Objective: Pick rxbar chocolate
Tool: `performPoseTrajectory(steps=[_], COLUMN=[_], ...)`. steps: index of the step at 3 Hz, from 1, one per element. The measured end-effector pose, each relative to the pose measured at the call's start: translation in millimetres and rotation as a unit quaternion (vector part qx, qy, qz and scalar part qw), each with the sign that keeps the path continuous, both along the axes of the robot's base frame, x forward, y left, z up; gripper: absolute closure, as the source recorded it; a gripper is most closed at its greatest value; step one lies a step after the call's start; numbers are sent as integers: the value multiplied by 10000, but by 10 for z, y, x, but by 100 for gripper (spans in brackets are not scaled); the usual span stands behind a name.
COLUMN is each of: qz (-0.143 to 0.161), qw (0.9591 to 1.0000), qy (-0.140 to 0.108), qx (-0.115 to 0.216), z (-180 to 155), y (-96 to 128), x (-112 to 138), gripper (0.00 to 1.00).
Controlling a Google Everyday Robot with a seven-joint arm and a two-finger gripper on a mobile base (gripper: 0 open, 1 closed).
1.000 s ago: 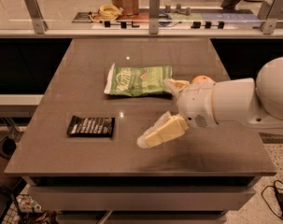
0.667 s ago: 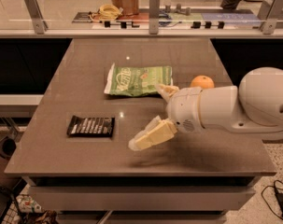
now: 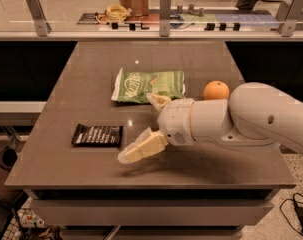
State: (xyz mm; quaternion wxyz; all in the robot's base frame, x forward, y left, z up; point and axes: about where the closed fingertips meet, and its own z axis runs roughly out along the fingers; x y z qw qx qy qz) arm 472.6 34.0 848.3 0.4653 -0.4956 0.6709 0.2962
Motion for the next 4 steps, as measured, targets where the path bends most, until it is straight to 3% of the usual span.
performPoseTrajectory(steps=[3, 4], qz=[227, 249], qw=[9979, 9975], qy=[-170, -167], qx=[583, 637], z=[-89, -132], y=[624, 771], x=[-125, -136], gripper=[0, 16])
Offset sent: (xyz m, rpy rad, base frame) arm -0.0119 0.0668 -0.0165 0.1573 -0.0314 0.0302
